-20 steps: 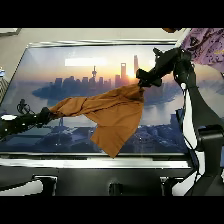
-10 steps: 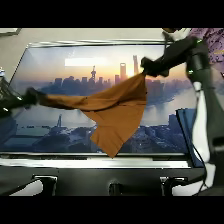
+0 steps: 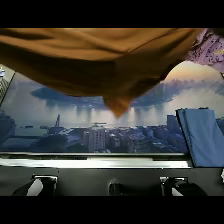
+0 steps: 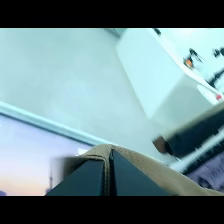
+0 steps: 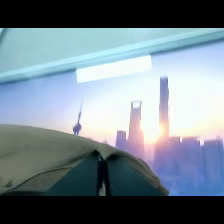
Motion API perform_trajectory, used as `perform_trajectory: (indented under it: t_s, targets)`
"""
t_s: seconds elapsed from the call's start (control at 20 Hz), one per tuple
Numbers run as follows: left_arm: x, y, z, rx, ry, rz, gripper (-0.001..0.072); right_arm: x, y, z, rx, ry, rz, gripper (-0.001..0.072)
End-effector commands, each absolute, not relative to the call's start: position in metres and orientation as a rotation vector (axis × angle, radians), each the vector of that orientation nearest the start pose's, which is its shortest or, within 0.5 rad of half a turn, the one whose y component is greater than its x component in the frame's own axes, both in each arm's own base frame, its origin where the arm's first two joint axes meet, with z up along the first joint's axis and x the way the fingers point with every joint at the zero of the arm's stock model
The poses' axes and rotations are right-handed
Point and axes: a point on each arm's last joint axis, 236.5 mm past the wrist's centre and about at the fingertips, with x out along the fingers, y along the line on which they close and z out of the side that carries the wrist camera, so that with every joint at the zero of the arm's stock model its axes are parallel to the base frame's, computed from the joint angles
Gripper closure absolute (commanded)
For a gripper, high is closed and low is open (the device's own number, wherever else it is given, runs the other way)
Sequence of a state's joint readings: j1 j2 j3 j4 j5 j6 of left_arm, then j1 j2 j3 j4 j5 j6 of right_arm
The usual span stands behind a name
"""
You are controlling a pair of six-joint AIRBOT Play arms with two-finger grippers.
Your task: Fold the clothes and pants, and hang the long-sleeved shirts on hangers.
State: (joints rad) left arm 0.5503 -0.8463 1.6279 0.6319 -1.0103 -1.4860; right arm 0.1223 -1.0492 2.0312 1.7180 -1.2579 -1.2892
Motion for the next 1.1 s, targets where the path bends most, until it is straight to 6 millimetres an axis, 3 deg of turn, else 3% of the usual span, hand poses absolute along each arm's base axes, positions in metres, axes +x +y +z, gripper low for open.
perform_trajectory:
  t_s: [0.0, 0.1, 0.2, 0.3, 0.45, 0.55, 0.65, 0.8, 0.95, 1.05]
  targets:
    - [0.247, 0.017, 0.495, -0.433, -0.068, 0.027, 0.0691, 0.247, 0.053, 0.502, 0.318, 0.126, 0.203, 0.069]
    - [0.219, 0.022, 0.489, -0.393, -0.061, 0.128, 0.0691, 0.227, 0.041, 0.512, 0.35, 0.081, 0.166, 0.069]
    - [0.214, 0.02, 0.481, -0.379, -0.034, 0.143, 0.0691, 0.236, 0.038, 0.508, 0.35, 0.093, 0.147, 0.069]
    - [0.228, 0.024, 0.462, -0.387, 0.051, 0.133, 0.0691, 0.267, 0.044, 0.491, 0.35, 0.161, 0.143, 0.069]
    - [0.274, 0.035, 0.402, -0.411, 0.258, 0.07, 0.0691, 0.343, 0.064, 0.44, 0.36, 0.335, 0.155, 0.069]
    - [0.313, 0.054, 0.34, -0.476, 0.416, 0.056, 0.0691, 0.404, 0.08, 0.385, 0.38, 0.486, 0.158, 0.069]
    - [0.355, 0.068, 0.257, -0.542, 0.603, 0.045, 0.0691, 0.461, 0.096, 0.313, 0.407, 0.651, 0.15, 0.0689]
    - [0.409, 0.078, 0.13, -0.589, 0.83, 0.086, 0.0691, 0.528, 0.105, 0.188, 0.445, 0.883, 0.078, 0.0689]
    - [0.453, 0.07, 0.027, -0.628, 0.984, 0.094, 0.0691, 0.563, 0.114, 0.076, 0.496, 1.059, 0.019, 0.0689]
    - [0.471, 0.061, -0.022, -0.635, 1.035, 0.101, 0.069, 0.576, 0.121, 0.019, 0.525, 1.126, 0.008, 0.0689]
